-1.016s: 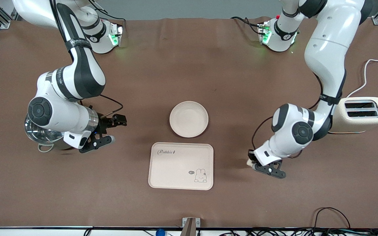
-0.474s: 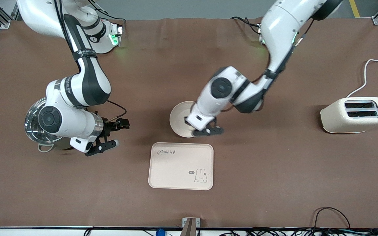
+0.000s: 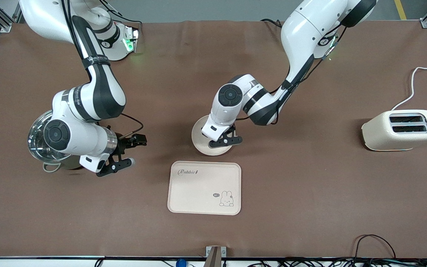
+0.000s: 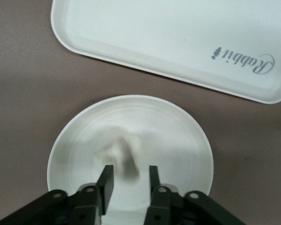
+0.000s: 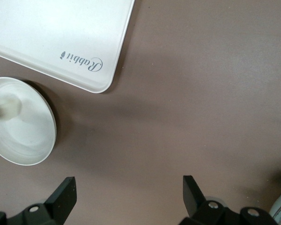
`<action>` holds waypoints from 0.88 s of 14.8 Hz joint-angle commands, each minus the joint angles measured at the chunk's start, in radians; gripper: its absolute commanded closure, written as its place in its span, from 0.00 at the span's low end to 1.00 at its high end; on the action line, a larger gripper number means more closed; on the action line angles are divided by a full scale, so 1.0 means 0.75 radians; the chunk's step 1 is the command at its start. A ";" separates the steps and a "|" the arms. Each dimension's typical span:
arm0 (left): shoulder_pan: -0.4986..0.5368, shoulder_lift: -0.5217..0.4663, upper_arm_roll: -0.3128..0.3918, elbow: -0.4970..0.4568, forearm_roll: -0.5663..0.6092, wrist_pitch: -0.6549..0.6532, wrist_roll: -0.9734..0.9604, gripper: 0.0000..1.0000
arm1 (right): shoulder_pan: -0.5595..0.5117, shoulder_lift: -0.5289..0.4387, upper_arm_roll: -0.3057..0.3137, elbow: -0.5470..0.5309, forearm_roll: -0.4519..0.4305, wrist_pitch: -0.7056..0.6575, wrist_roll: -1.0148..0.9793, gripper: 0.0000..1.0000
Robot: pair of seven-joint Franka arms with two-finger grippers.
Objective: Place bun in plate and plate on tray
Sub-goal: 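Carry the bun over the white plate and release it with the left gripper, then raise the left gripper away while the right gripper reaches the plate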
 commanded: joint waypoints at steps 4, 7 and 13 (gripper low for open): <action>-0.005 -0.033 0.004 -0.005 0.104 -0.013 -0.108 0.00 | 0.007 0.000 -0.004 0.004 0.029 0.002 0.008 0.00; 0.079 -0.094 0.006 -0.003 0.106 -0.052 -0.051 0.00 | 0.040 0.019 -0.004 0.006 0.058 0.012 0.010 0.00; 0.377 -0.317 -0.014 0.001 0.083 -0.340 0.480 0.00 | 0.111 0.098 -0.004 0.004 0.197 0.067 0.022 0.00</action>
